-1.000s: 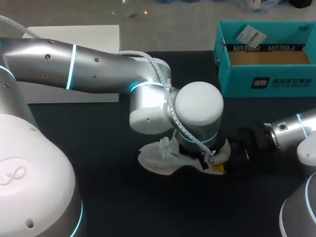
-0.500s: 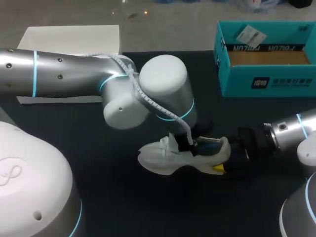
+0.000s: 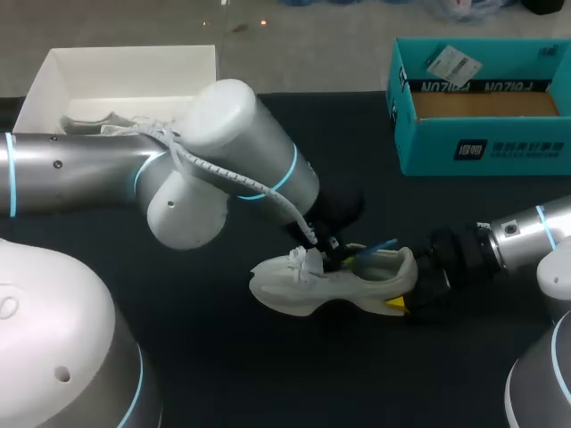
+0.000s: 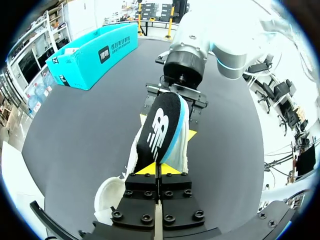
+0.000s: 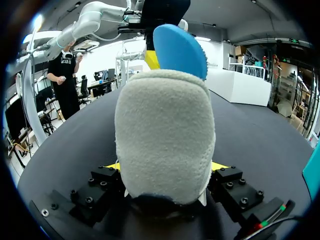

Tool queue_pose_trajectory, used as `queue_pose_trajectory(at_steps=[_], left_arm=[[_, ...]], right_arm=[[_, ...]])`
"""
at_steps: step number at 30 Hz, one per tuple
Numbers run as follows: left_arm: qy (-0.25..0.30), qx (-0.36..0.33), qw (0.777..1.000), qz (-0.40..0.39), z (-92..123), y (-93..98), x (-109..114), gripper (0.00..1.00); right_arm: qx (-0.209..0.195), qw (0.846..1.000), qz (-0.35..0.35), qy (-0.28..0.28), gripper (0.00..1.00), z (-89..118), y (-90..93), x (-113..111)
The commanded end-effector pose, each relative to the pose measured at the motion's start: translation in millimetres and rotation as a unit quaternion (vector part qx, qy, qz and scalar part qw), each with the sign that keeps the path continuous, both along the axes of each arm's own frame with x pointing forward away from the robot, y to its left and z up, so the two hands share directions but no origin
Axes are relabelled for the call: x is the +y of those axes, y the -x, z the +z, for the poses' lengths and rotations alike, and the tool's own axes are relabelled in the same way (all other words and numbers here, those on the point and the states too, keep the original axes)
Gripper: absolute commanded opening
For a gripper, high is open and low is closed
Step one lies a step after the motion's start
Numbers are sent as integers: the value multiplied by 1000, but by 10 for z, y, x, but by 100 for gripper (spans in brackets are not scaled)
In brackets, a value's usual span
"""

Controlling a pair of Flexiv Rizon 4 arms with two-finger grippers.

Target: Take the shoe out of the shoebox, open the shoe tongue, remove and reinsert the insole, then place the shoe into the shoebox

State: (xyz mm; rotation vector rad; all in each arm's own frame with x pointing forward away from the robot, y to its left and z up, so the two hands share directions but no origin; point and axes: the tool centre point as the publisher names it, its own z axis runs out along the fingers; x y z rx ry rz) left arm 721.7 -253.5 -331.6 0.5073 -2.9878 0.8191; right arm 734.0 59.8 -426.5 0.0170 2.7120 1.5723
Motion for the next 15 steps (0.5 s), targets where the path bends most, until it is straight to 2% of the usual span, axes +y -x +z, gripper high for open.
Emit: queue_pose_trajectory(at_steps=[1, 6, 13, 14, 15], left_arm=[[76, 5, 997, -32, 129, -8, -58, 0], [93, -5, 993, -67, 306, 20, -277, 0], [83, -6, 993, -78, 232, 33, -403, 0], [78, -5, 994, -77, 215, 44, -403, 9], [76, -3, 994, -77, 197, 56, -398, 37]], right_arm=[[0, 1000, -1, 3, 0, -26, 7, 19], [0, 1000, -1, 3, 0, -26, 7, 19], [0, 1000, -1, 3, 0, -26, 7, 19], [0, 1000, -1, 3, 0, -26, 7, 19], [0, 1000, -1, 3, 0, -26, 7, 19]])
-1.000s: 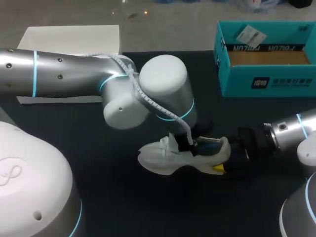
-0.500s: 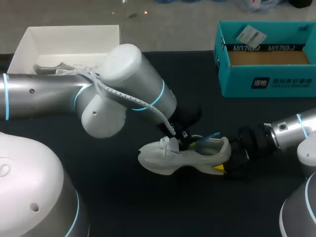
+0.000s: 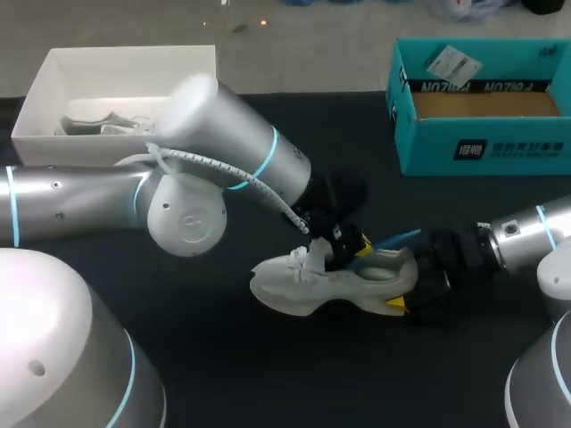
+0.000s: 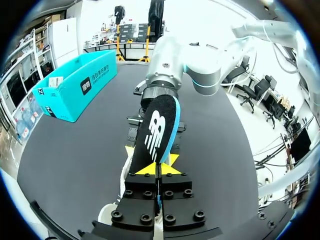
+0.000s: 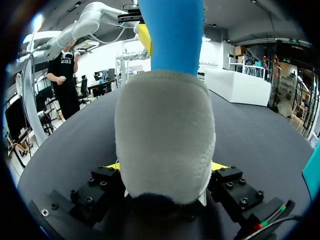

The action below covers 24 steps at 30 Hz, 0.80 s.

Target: Take the shoe out of the shoebox, open the shoe tongue, remove and reinsert the insole, then place the shoe into the shoebox

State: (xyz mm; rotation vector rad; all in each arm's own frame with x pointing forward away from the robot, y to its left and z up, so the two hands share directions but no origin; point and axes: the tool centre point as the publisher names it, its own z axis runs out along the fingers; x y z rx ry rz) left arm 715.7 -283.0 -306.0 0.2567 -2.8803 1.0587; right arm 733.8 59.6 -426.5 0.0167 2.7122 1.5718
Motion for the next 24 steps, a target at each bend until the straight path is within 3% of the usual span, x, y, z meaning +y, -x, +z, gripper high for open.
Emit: queue_pose_trajectory(at_steps=[1, 3, 5, 9, 16, 17, 19, 21, 23, 24], left_arm=[[-19, 1, 1000, 5, -76, 12, -95, 46], [-29, -2, 1000, 9, -111, 36, -78, 70], [-32, -4, 999, 14, -143, 51, -52, 82], [-44, -7, 999, 22, -213, 58, -29, 87], [-69, -17, 997, 39, -345, 33, -28, 82], [-68, -18, 997, 39, -356, 30, -25, 75], [-71, -20, 996, 41, -374, 22, -21, 49], [-72, -20, 996, 42, -385, 13, -12, 33], [-72, -20, 996, 43, -388, 11, -7, 0], [-73, -20, 996, 43, -388, 12, -4, 0]], right_arm=[[0, 1000, -1, 2, 0, -26, 5, 21], [0, 1000, -1, 2, 0, -26, 5, 21], [0, 1000, -1, 2, 0, -26, 5, 21], [0, 1000, -1, 2, 0, -26, 5, 21], [0, 1000, -1, 2, 0, -26, 5, 21], [0, 1000, -1, 2, 0, -26, 5, 21], [0, 1000, -1, 2, 0, -26, 5, 21], [0, 1000, -1, 2, 0, -26, 5, 21], [0, 1000, -1, 2, 0, -26, 5, 21], [0, 1000, -1, 2, 0, -26, 5, 21]])
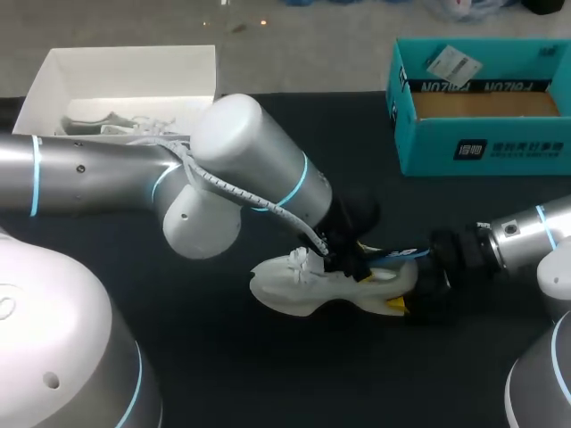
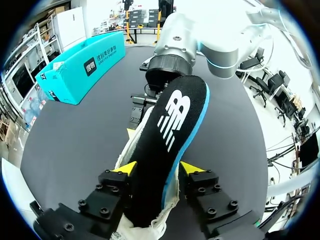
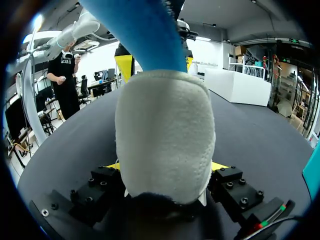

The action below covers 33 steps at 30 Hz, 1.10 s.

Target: Take the shoe out of the shoebox, open the shoe tongue, remove and reinsert the insole, then place the shoe into the shoebox

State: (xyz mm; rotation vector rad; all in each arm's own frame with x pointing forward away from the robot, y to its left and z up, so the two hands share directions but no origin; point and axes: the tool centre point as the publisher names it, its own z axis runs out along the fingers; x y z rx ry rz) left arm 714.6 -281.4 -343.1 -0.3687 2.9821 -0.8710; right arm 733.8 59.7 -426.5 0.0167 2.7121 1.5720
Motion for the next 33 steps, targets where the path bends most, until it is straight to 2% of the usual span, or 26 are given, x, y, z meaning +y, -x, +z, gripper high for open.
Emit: queue_pose_trajectory(at_steps=[1, 9, 16, 22, 26, 33], left_arm=[[-1, -3, 1000, 2, -14, 5, -16, 0], [-7, -6, 1000, 6, -12, 38, 8, 0], [60, -3, 998, -18, 291, 135, -29, 0], [76, -9, 996, -37, 378, 184, -105, 0], [91, -12, 995, -39, 434, 207, -80, 0], [138, -44, 989, -29, 735, 246, -53, 0]], right_arm=[[0, 1000, -1, 3, 0, -26, 5, 20], [0, 1000, -1, 3, 0, -26, 5, 20], [0, 1000, -1, 3, 0, -26, 5, 20], [0, 1000, -1, 3, 0, -26, 5, 20], [0, 1000, -1, 3, 0, -26, 5, 20], [0, 1000, -1, 3, 0, -26, 5, 20]])
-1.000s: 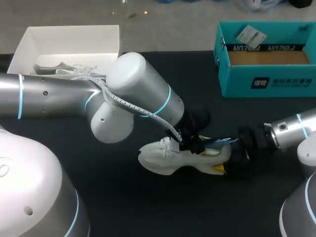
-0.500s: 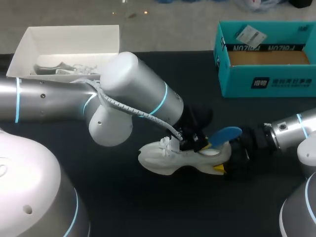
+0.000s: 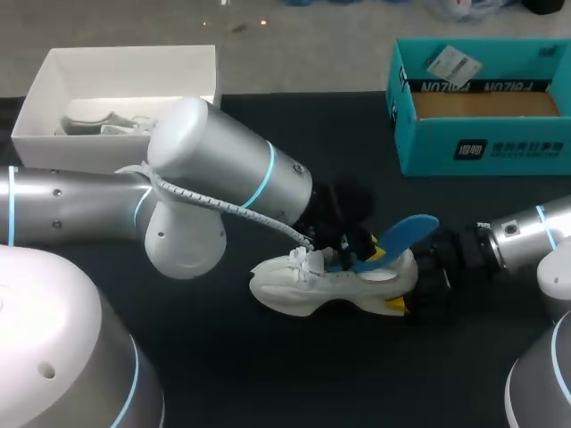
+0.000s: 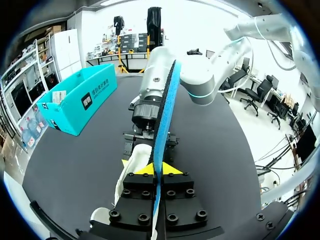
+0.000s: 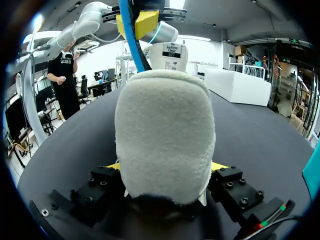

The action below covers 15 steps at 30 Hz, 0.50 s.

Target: Take the shoe out of the shoebox, open the shoe tongue, remove and reinsert the insole, then place the shoe into the shoebox

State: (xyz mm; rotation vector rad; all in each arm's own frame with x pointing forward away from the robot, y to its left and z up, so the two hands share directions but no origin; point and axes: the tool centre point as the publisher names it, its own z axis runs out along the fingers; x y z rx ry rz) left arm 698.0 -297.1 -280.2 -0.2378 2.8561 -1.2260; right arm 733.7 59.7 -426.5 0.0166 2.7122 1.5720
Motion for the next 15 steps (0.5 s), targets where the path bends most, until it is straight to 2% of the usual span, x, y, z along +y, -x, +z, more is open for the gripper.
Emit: queue_pose_trajectory(at_steps=[1, 10, 15], left_arm=[[25, -17, 999, 11, 163, 76, 91, 0], [126, -29, 991, 17, 691, 45, 25, 0], [113, -16, 993, -1, 776, 26, -6, 0]], right_arm=[[0, 1000, -1, 2, 0, -26, 5, 20], [0, 1000, -1, 2, 0, -26, 5, 20], [0, 1000, -1, 2, 0, -26, 5, 20]])
